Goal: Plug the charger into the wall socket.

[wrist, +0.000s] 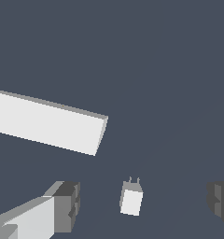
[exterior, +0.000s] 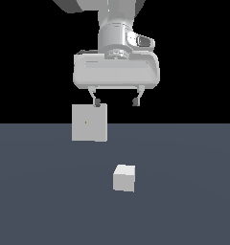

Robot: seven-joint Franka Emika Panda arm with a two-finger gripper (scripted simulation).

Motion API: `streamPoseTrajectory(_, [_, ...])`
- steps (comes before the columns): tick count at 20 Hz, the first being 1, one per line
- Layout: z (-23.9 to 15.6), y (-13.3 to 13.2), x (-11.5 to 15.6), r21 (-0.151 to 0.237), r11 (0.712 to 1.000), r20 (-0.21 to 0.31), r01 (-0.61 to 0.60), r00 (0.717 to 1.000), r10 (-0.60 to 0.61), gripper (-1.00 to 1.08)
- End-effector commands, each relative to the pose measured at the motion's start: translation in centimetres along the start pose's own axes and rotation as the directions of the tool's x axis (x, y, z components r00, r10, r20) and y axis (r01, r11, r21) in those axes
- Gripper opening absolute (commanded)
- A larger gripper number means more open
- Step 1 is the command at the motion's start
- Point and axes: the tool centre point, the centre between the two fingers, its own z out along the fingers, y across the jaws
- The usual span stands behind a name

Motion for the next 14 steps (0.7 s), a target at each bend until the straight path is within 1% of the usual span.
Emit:
streamPoseTrajectory(1, [0.0,0.0,0.0,0.000,1.000,0.000,0.000,1.000,0.000,1.00])
streamPoseTrajectory(7, [0.3,0.1,-0.4,0.000,1.000,-0.007,-0.007,1.000,0.007,1.00])
streamPoseTrajectory(14, [1.5,0.4,-1.9,0.000,0.999,-0.033,-0.035,0.999,0.035,1.00])
